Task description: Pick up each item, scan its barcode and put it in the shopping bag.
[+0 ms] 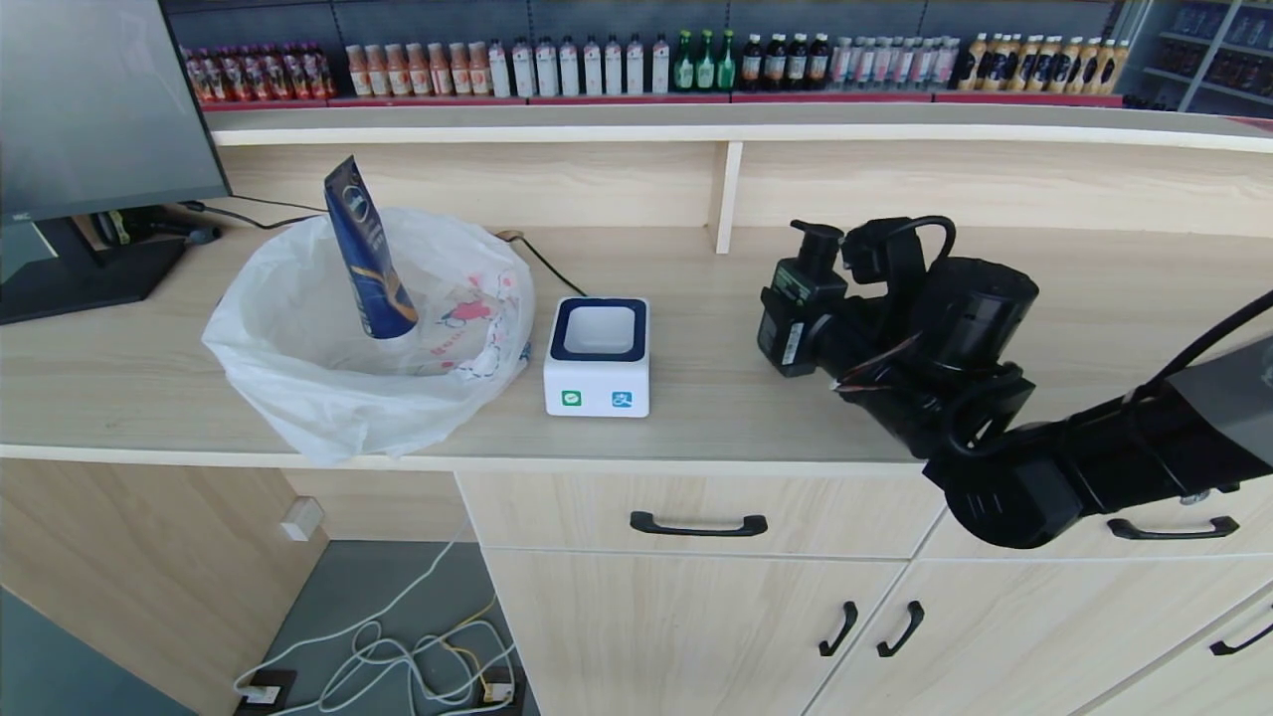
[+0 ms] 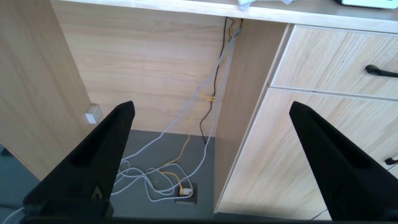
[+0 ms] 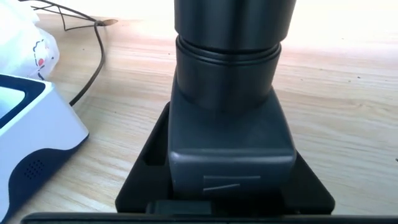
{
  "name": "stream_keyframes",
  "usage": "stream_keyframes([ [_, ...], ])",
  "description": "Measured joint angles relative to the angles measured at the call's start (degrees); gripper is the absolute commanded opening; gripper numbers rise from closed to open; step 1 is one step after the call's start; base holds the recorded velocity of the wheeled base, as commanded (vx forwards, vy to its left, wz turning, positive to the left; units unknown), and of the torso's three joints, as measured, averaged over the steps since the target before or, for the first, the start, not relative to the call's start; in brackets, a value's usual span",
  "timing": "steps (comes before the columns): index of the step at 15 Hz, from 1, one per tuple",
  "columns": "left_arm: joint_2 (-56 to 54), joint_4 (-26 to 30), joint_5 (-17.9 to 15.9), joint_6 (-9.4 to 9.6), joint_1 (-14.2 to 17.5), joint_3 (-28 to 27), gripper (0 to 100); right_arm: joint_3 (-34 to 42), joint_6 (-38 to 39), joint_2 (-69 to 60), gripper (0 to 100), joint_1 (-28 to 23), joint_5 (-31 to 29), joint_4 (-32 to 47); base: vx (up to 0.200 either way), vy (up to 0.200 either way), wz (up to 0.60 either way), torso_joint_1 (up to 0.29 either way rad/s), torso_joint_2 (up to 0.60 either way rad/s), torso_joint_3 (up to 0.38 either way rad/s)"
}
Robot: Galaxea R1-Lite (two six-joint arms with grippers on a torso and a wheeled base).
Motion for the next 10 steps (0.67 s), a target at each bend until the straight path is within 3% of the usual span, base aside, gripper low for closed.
stream_keyframes([
  [5,0.0,0.0,0.0,0.02,0.0,0.0,100,3.6,-1.0,-7.4,0,0.2,0.2,0.3,0.0,0.0,0.0,0.0,0.0,0.0],
  [10,0.0,0.0,0.0,-0.01,0.0,0.0,100,18.7,-1.5,-20.3,0,0.4,0.0,0.3,0.0,0.0,0.0,0.0,0.0,0.0],
])
